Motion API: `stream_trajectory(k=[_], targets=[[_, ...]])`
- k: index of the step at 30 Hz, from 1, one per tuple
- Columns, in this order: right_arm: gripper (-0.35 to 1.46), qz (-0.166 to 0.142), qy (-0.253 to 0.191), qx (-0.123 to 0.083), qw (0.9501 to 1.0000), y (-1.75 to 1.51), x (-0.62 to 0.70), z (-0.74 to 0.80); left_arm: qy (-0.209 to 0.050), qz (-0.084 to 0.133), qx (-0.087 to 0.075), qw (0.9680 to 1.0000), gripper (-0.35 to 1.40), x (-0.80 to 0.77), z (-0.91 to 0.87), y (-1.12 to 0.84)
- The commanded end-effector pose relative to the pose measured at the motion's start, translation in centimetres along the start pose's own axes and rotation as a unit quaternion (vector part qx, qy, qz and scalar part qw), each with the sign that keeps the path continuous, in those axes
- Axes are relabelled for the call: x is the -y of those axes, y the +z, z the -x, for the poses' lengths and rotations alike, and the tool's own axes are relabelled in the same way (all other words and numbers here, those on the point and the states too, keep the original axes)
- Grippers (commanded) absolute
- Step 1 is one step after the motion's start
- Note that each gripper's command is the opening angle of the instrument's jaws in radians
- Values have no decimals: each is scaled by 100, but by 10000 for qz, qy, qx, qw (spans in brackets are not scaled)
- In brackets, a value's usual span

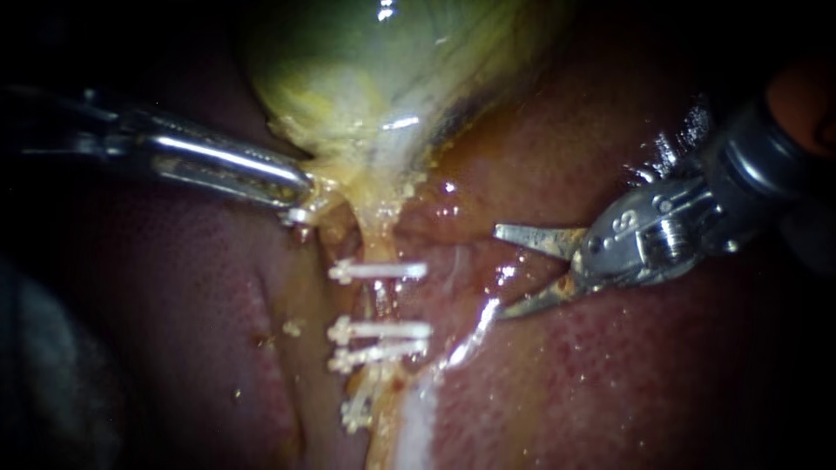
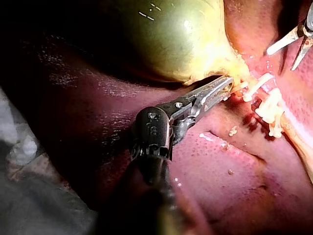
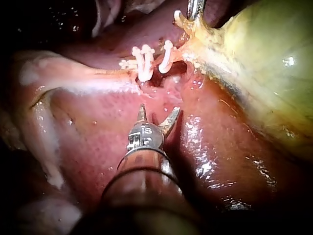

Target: Go to the cutting position right tube

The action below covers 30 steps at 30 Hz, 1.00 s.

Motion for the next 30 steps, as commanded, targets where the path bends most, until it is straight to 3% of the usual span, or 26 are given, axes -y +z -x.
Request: stream_trajectory(k=[1,6,14,21,30], targets=[[145,-1,1,2,10000,0,0,0,-43,-18,-9,10000,-35,0,-2,-2],[145,-36,95,-32,9999,1,0,-2,-56,-69,-27,10000,-35,7,-1,4],[145,-217,442,-278,9984,4,7,-14,-27,-95,-37,9999,-35,21,-2,12],[143,-447,1007,-464,9928,15,11,-24,3,-86,-82,9999,-35,16,-7,9],[140,-730,1377,-640,9857,32,11,-28,36,-78,-128,9999,-35,10,-12,6]])
